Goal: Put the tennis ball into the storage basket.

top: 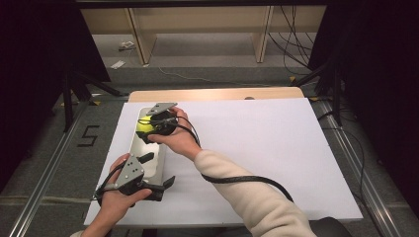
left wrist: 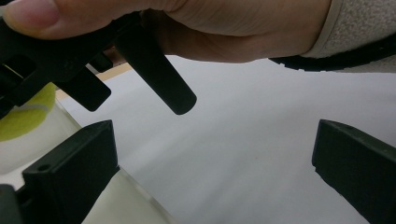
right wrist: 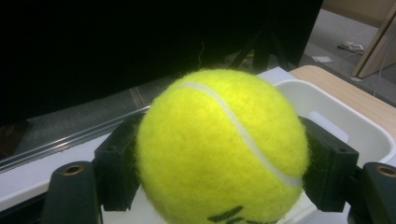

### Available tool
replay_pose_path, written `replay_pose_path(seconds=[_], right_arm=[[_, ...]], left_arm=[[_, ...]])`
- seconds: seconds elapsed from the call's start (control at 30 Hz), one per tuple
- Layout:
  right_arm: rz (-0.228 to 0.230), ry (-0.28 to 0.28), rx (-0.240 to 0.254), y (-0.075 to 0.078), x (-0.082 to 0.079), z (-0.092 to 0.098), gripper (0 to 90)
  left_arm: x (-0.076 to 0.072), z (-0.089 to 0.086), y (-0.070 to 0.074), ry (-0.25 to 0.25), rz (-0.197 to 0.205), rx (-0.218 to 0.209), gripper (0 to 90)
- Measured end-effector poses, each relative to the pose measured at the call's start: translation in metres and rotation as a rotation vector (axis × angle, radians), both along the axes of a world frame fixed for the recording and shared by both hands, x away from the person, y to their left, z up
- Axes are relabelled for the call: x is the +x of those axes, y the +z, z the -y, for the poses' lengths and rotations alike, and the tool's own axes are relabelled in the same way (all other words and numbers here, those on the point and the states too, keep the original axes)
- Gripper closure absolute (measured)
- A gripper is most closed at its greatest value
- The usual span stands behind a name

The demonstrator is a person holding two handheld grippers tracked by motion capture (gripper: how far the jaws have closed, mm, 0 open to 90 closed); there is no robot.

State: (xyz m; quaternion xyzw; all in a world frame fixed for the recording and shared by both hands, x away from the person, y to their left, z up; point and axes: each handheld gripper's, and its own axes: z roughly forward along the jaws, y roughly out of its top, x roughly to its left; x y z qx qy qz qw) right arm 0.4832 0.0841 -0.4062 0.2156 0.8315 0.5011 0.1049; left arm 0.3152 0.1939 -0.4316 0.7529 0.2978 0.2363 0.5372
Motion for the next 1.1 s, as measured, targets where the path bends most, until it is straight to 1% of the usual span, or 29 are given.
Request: replay_pose_path(seconds=[0.47, 1.1], right_arm=[[-0.010, 0.005, -0.002, -0.0037, -0.0006, -0.0055, 26.5], [-0.020, 0.008, -0.020, -0.0093, 0.0008, -0.0078, 26.5]], left_arm=[[-0.0003, 0.0003, -0.0003, 0.000, -0.004, -0.002, 0.0], [-0.0001, 0.0002, -0.0004, -0.004, -0.002, 0.003, 0.0]])
